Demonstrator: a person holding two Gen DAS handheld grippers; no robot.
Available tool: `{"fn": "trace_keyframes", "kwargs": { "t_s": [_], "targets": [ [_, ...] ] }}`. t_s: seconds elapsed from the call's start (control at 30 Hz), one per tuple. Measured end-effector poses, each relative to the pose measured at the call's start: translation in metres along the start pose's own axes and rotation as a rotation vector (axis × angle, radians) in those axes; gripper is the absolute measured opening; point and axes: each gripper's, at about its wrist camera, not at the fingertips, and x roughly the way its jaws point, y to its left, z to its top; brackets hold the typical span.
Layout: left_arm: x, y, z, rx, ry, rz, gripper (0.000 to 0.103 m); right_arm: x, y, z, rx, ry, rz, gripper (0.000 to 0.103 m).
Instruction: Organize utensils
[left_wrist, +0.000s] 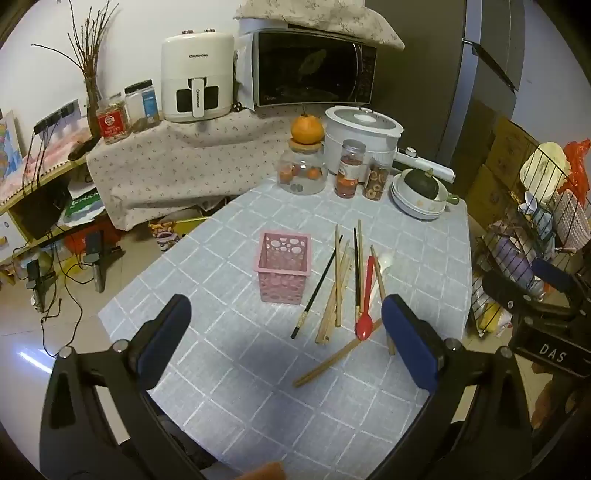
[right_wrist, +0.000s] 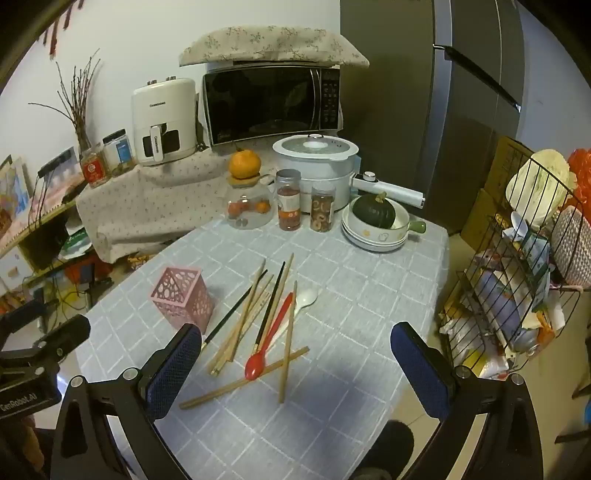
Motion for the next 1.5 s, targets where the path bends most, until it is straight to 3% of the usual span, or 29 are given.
{"fn": "trace_keyframes", "kwargs": {
  "t_s": [0.07,0.1,0.27,1.5],
  "targets": [
    [-0.005,-0.0011,-0.0002,0.002,-0.033,-0.003,0.102,0.0004,0.0002,0.0,0.002,-0.006,0.002,0.103],
    [-0.0027,0.001,0.0052,-0.01,0.001,-0.012,0.102,0.0007,0.0005,0.0001,0.002,-0.004,0.003,0.103],
    [-0.0081,0.005,0.0027,-0.009,-0.04,-0.005,0.102,0.0006,-0.0003,-0.0015,-0.004,-0.002,0.007,0.103],
    [-0.0083,0.005,0.0041,-0.009,-0.06,0.01,0.102,0.0035,0.0047,0.0008,-0.004,-0.002,0.004,0.103]
  ]
}}
